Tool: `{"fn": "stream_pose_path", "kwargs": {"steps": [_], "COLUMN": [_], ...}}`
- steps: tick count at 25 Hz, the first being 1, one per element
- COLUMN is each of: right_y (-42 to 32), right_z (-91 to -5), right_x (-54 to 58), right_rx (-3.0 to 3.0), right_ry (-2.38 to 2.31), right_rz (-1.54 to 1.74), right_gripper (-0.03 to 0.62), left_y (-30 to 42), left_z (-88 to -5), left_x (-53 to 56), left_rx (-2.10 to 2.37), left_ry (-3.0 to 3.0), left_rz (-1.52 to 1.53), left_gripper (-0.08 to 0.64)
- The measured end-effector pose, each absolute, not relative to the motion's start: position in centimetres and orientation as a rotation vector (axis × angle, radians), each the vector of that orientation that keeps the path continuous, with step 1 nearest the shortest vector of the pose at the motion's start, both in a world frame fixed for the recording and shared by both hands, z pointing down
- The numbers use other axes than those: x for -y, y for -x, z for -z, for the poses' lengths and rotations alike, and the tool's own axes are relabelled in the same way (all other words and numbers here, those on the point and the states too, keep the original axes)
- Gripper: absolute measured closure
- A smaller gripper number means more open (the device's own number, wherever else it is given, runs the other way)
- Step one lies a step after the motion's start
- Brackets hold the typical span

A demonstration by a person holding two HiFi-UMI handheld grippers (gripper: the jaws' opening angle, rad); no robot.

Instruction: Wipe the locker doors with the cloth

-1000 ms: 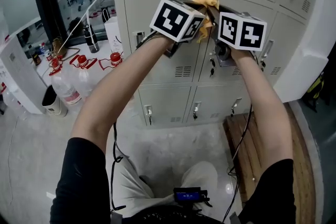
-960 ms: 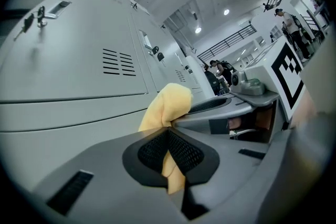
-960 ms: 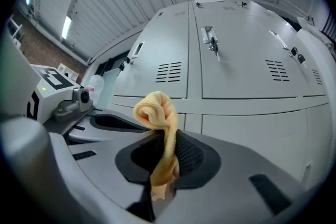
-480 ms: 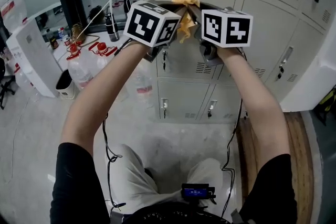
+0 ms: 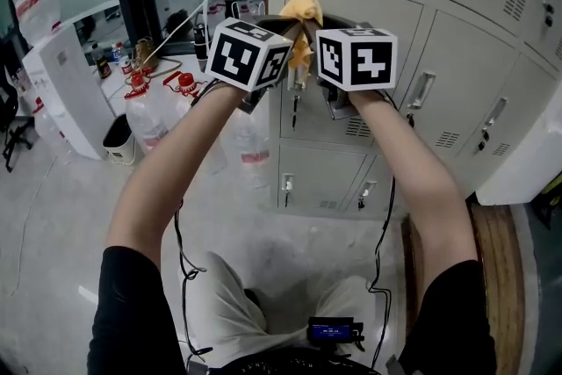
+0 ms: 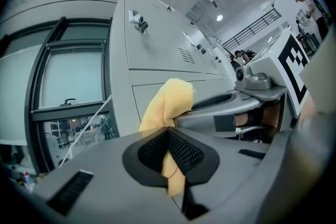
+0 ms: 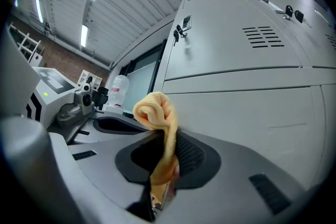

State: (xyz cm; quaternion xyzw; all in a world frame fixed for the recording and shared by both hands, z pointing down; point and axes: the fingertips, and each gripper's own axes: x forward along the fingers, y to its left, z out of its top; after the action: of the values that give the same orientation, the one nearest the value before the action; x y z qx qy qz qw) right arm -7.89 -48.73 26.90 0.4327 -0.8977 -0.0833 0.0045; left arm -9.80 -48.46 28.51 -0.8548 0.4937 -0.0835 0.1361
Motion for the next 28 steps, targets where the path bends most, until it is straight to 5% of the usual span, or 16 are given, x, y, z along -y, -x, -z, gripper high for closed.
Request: {"fn": "stream_pose_path", "kwargs": {"steps": [28], "right_y": [2.2], "right_z": [-27.4], "right_x": [50.1], "right_rx": [2.72], "right_ry": [-1.478], "right_rz": [0.288], "right_gripper": [0.511], "left_y": [3.8], "left_z": [-29.0], "left_x": [49.5], "left_rx": [-1.354], "left_ry": [2.402], "left_rz": [0.353], "left_gripper": [0.541]}}
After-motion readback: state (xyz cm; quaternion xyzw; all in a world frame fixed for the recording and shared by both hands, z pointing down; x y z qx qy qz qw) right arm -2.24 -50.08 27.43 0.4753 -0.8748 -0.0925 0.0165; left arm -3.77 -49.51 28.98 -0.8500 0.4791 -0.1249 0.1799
